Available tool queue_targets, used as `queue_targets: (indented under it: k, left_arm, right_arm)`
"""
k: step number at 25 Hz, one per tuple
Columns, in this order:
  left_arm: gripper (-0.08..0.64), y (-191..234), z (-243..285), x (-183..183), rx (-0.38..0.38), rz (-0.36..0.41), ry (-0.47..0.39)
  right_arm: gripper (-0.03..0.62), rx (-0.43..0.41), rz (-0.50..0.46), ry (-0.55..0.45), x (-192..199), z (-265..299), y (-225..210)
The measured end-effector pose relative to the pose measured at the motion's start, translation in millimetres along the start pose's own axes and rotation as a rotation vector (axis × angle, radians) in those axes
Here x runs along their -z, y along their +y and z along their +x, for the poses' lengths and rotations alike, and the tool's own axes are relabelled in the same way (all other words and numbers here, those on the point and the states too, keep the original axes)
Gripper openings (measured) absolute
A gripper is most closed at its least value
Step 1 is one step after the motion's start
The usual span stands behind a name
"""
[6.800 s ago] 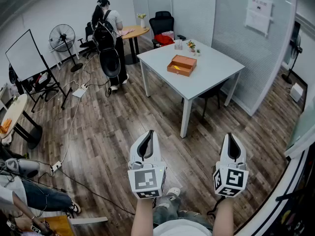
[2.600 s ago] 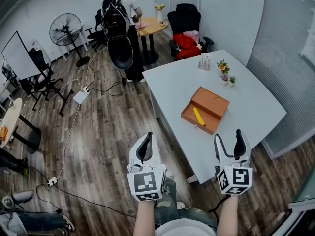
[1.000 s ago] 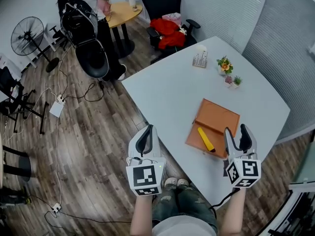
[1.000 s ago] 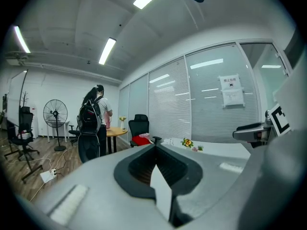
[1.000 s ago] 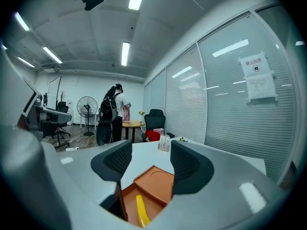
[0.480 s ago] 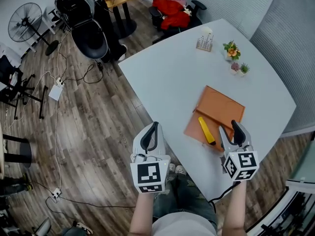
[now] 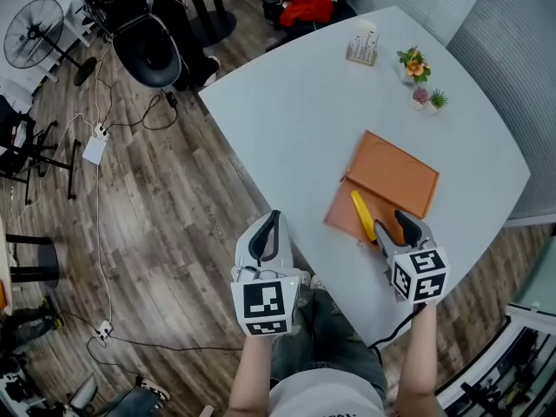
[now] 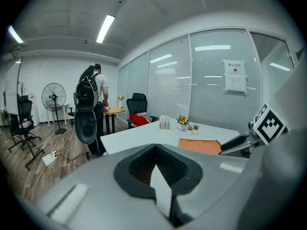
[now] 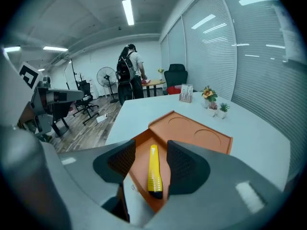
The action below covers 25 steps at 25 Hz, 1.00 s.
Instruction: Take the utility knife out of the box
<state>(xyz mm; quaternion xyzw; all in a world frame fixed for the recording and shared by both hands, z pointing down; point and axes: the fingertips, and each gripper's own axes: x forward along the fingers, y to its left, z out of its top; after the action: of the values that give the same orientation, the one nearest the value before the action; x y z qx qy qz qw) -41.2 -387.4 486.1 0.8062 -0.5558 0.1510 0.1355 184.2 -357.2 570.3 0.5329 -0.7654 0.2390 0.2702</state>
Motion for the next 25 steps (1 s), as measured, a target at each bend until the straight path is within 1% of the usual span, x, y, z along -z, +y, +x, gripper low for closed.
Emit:
queue_targets:
  k: [9, 15, 21, 25]
  left_arm:
    - [0.000, -9, 12, 20, 0.010, -0.005, 0.055]
    - [0.000, -13, 18, 34, 0.011, -0.006, 0.086]
    - [0.000, -10, 19, 42, -0.001, -0.010, 0.105]
    - [0.000, -9, 23, 48, -0.011, -0.012, 0.120]
  right_arm:
    - [0.221, -0.046, -0.027, 0.199, 37, 34, -5]
    - [0.216, -0.078, -0.014, 0.297, 60, 54, -6]
    - [0.189, -0.090, -0.012, 0.410, 80, 67, -4]
    - [0.178, -0.089, -0.034, 0.445, 87, 77, -8]
